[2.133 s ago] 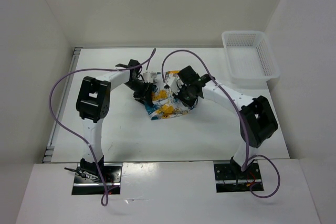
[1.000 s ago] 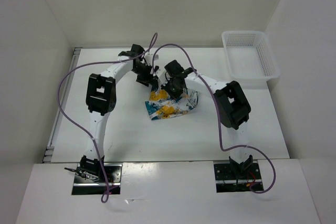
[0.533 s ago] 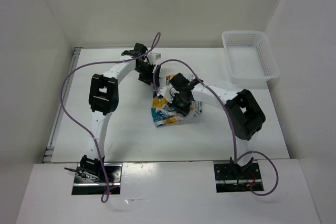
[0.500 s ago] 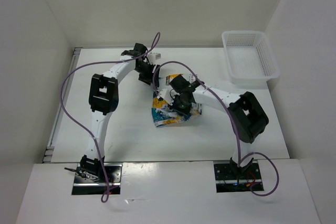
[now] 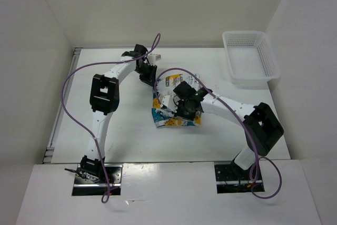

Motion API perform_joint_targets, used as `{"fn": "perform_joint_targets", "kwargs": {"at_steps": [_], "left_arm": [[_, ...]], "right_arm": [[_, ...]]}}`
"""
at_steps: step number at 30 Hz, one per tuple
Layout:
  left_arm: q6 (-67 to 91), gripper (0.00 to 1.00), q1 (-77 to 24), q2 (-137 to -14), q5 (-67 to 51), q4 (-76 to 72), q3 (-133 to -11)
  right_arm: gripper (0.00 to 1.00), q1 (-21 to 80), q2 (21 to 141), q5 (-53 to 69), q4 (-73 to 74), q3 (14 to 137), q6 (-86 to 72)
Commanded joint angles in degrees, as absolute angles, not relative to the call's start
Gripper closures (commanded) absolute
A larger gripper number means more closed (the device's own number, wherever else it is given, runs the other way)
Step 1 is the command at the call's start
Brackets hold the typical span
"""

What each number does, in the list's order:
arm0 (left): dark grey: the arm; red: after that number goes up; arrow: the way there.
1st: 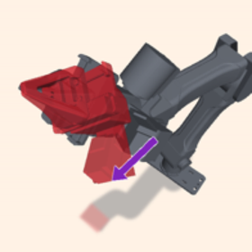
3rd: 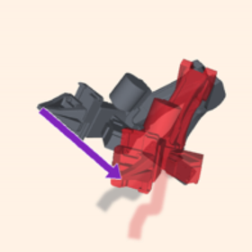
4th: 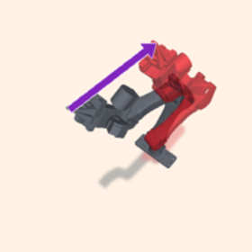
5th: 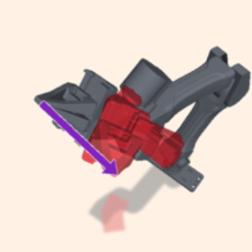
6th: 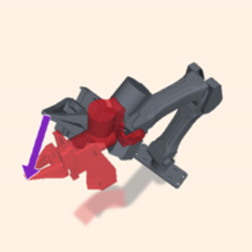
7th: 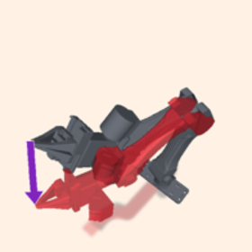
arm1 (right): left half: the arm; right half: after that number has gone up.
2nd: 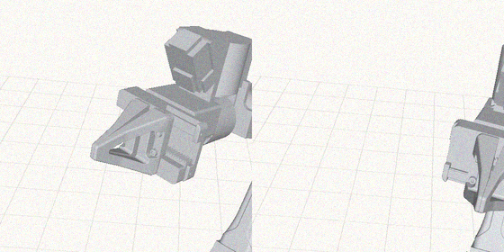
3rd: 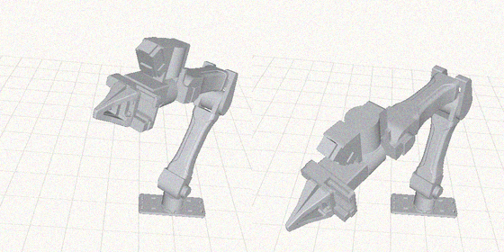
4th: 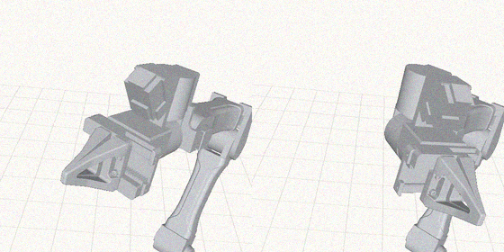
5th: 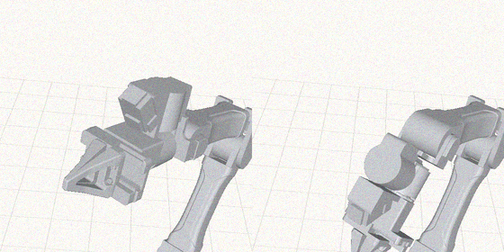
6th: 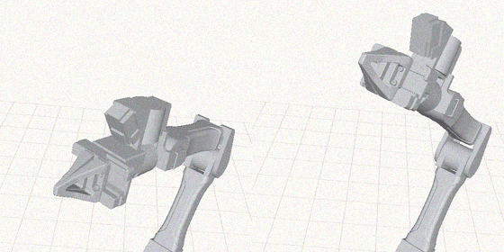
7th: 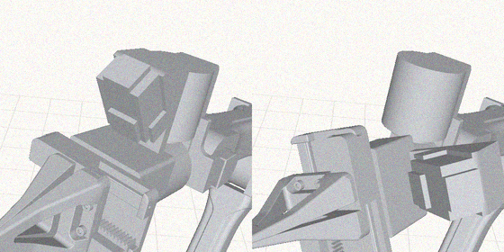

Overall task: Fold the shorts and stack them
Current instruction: Fold the shorts

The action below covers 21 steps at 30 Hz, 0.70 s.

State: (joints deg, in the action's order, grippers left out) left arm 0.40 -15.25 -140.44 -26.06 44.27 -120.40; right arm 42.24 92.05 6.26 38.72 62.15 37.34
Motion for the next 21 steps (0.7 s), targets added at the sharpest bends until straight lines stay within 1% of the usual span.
{"fn": "perform_joint_targets", "kwargs": {"at_steps": [1,2,3,4,5,7,8,10,11,12,13,18,20,21], "left_arm": [[0.00,0.73,-15.56,-142.12,-27.33,46.23,-119.89],[0.00,0.73,-15.56,-141.60,-27.33,46.23,-119.88],[0.00,0.73,-15.56,-141.59,-27.33,46.23,-119.88],[0.00,0.73,-15.56,-141.59,-27.33,46.23,-119.88],[0.00,0.73,-15.56,-141.59,-27.33,46.23,-119.88],[0.00,0.73,-15.56,-141.59,-27.33,46.23,-119.88],[0.00,0.73,-15.56,-141.59,-27.33,46.23,-119.88],[0.00,0.78,-15.56,-141.07,-27.33,46.23,-119.88],[0.00,0.81,-15.56,-141.06,-27.33,46.23,-119.88],[0.00,0.86,-15.56,-141.06,-27.33,46.23,-119.36],[0.00,0.88,-15.56,-141.06,-27.33,46.23,-119.36],[0.00,0.88,-15.56,-141.06,-27.86,46.23,-119.36],[0.00,0.91,-15.56,-141.06,-27.86,46.23,-119.88],[0.00,0.92,-15.56,-141.06,-27.86,46.23,-119.88]], "right_arm": [[1.00,42.63,90.00,6.58,36.83,66.87,36.39],[0.97,42.63,90.00,9.29,36.83,70.54,33.69],[0.84,42.63,91.31,10.62,36.13,72.32,32.53],[0.56,42.63,92.01,11.77,35.51,75.38,31.56],[0.49,43.41,92.80,12.65,34.99,76.37,31.03],[0.46,44.55,95.26,12.66,32.71,76.90,30.41],[0.46,45.17,96.14,12.66,32.00,77.69,30.41],[0.46,46.05,98.61,12.66,31.46,78.30,30.93],[0.45,46.05,99.31,12.66,30.94,78.31,30.94],[0.43,46.05,99.93,13.18,30.94,78.31,30.94],[0.41,46.05,101.15,13.79,30.94,78.31,30.94],[0.36,46.58,103.79,14.50,31.46,78.31,32.17],[0.36,46.58,104.33,14.50,31.46,77.61,32.17],[0.38,46.58,104.33,14.50,30.77,77.61,31.65]]}}
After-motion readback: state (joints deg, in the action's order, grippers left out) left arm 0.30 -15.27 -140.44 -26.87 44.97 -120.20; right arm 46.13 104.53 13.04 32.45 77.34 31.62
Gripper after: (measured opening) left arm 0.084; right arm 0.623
